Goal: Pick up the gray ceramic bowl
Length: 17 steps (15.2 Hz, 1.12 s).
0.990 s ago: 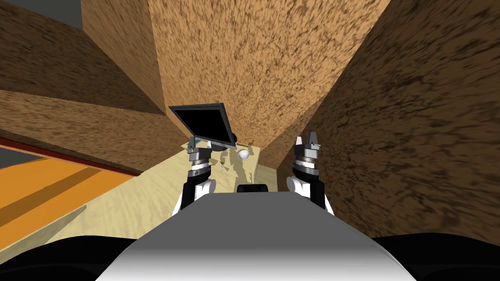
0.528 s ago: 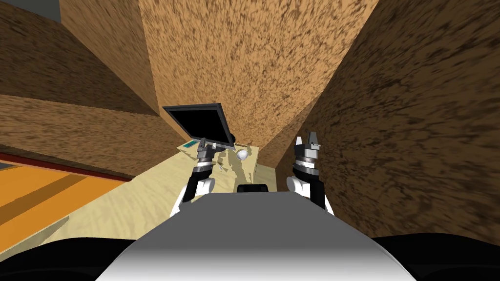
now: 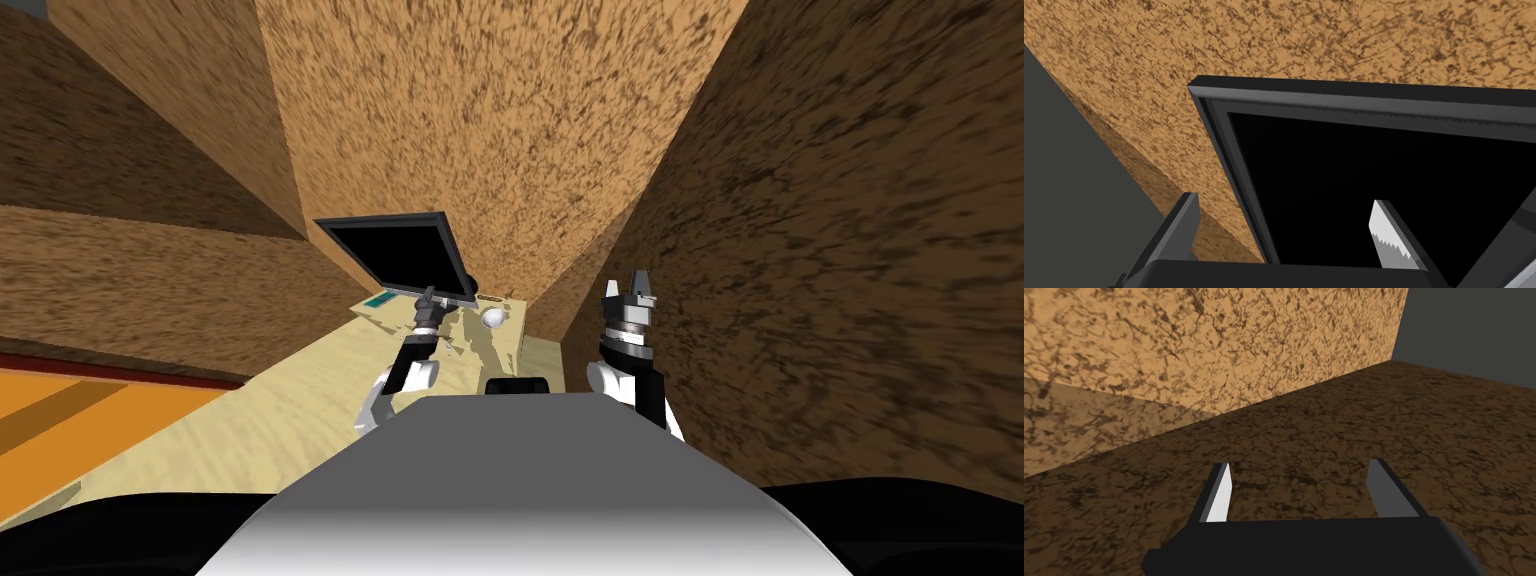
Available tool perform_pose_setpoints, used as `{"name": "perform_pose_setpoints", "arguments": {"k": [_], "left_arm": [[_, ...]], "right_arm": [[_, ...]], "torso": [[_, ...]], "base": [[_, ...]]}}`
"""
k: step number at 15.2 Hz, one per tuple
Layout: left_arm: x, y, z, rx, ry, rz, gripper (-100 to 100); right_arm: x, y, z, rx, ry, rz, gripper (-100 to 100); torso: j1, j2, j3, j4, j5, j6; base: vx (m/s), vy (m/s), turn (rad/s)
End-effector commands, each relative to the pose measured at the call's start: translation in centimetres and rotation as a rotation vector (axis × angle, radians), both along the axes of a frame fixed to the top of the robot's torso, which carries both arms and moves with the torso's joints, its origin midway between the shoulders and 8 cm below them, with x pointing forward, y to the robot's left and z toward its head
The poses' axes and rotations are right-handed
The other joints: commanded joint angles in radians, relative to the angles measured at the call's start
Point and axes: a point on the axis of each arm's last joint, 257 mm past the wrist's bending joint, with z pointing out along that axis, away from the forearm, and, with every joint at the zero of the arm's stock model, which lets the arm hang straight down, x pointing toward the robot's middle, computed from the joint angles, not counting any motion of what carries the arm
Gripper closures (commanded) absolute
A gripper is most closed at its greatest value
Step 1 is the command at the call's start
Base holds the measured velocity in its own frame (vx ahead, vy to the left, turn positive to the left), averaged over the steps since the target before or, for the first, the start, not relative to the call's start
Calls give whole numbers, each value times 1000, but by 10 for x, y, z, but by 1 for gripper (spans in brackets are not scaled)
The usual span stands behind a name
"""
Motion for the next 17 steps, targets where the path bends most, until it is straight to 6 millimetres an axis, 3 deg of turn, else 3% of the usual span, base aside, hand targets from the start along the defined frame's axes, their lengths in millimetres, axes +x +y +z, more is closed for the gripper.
{"name": "perform_pose_setpoints", "arguments": {"k": [1, 10, 17], "left_arm": [[7, 3, -13, 4, 45, 8, -100], [50, 42, -92, 5, 294, 82, -100], [62, 63, -135, -15, 431, 129, -100]], "right_arm": [[0, 0, 0, 0, 0, 0, 0], [0, 0, 0, 0, 0, 0, 0], [0, 0, 0, 0, 0, 0, 0]], "torso": [[0, 0, 0, 0, 0, 0], [0, 0, 0, 0, 0, 0], [0, 0, 0, 0, 0, 0]], "base": [[-7, 7, -99], [-10, 8, -125], [-8, 6, -98]]}}
